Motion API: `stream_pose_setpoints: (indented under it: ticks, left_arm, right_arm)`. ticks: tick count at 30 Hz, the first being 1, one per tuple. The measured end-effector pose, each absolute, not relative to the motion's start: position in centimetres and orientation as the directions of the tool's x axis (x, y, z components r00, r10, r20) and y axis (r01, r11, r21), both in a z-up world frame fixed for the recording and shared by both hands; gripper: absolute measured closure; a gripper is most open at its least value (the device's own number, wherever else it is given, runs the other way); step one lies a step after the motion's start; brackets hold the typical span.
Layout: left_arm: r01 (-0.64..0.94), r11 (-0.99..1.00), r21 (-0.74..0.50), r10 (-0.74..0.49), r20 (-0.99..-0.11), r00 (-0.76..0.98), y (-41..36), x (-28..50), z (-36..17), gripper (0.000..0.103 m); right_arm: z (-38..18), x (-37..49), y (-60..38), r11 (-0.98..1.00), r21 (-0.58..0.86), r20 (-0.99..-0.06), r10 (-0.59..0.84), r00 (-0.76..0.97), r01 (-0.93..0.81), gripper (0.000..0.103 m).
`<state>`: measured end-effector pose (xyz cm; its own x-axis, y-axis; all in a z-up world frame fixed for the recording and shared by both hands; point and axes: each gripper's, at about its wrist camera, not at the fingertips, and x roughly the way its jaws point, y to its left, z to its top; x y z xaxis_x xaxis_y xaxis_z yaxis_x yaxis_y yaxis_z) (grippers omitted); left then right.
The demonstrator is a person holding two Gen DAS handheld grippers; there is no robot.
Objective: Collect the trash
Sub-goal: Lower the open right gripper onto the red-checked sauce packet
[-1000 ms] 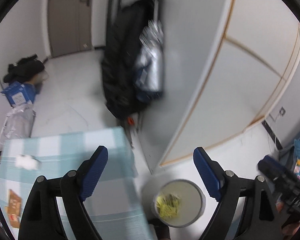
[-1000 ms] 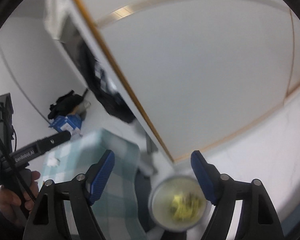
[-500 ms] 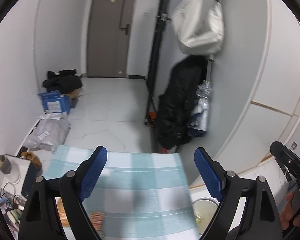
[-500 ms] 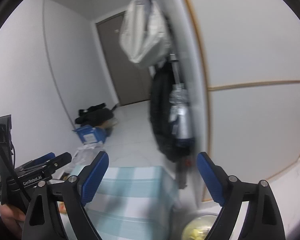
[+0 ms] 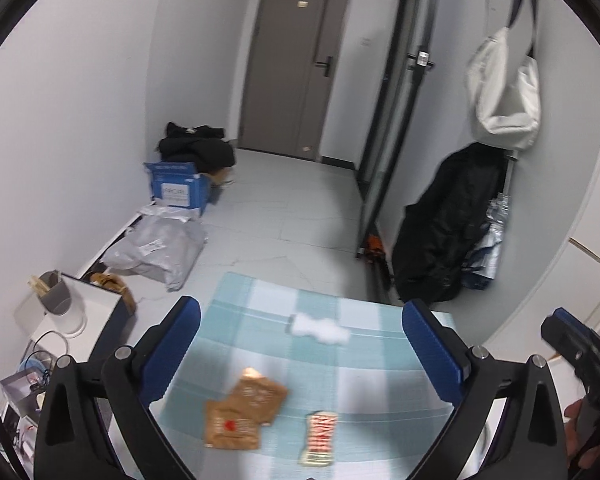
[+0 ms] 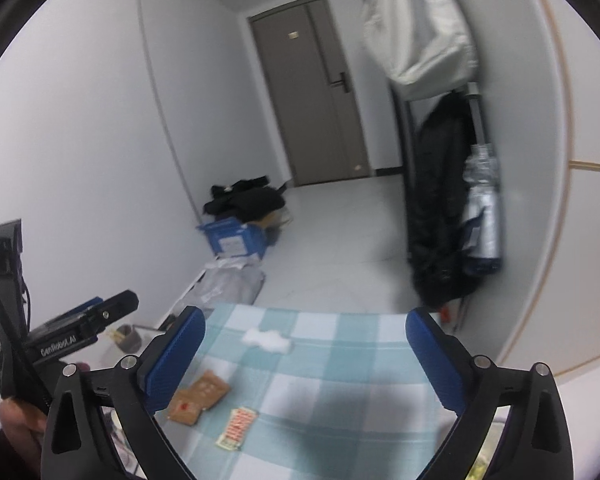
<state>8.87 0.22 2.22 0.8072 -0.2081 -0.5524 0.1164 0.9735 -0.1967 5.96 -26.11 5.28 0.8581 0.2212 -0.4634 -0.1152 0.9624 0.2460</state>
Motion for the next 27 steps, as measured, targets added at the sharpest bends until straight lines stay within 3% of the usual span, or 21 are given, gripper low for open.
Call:
stream_pose_setpoints:
  ticks: [9,20,27]
  left_arm:
    - [0.070,0.970,-0.231,-0.197,-0.592,0.781,4.4,9.9,-0.5,0.003]
    - [0.010,0.953,-0.303,-0.224,-0.681,0.697,8.8,11.3,-2.7,0.003]
    - [-0.043,0.949,-0.311,-0.205,-0.716,0.667,11.0,11.7,-4.1,0.003]
  right_arm:
    - [1.2,8.8,-20.2,0.958,0.203,-0.532,0.283,0.798,-0.204,0.001]
    - [-7.6,12.2,-15.3,0.942,0.187,-0.755,0.320,0.573,-0.279,0.002]
    - [-12.4,12.9,-14.3,0.942,0.246,-0.828,0.327,0.456,-0.229,0.011]
